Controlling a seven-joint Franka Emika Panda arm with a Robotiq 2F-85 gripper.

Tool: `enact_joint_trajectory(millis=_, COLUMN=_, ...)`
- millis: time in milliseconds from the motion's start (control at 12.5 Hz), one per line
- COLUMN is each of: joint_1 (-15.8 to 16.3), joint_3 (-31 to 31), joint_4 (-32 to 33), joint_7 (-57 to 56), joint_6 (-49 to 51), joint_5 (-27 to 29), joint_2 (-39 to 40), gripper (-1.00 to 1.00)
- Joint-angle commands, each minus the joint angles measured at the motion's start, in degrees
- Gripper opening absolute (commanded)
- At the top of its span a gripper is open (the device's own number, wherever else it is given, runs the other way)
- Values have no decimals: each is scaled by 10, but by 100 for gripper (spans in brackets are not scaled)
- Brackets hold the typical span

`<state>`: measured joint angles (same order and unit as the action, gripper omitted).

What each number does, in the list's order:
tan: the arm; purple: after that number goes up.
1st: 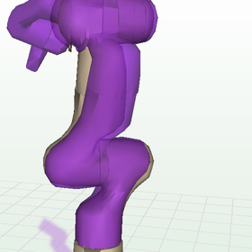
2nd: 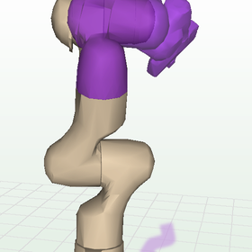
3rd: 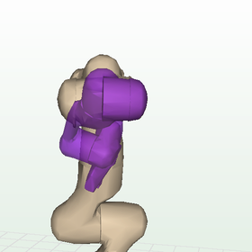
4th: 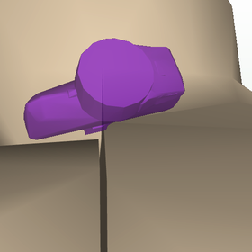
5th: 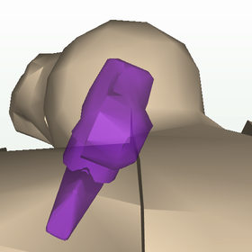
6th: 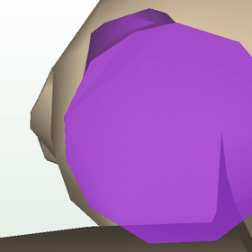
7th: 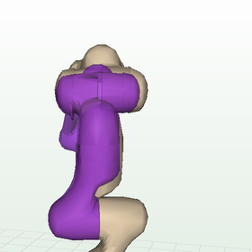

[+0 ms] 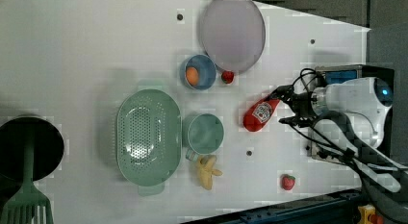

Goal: Pick Ketchup from oven and place it on table.

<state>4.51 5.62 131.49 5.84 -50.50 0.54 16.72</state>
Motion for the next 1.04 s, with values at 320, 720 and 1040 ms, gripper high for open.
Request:
enact_joint_trajectory(millis=320, joint_1=-2, joint_3=-5, joint_4=-132, joint_7=35, joint_6=137, joint_5=2, joint_2=-147, gripper=100)
enact_joint_trajectory(millis=720, joint_1=-2, joint_3=-4, joint_4=-283, joint_7=35, joint_6=413, joint_5=0, joint_2=-192, gripper=100)
enact_joint_trajectory(millis=1040, joint_1=-3, joint_3=-2, joint_4=-364, joint_7=34, joint_6=508, joint_5=-2, joint_2=-202, gripper=100)
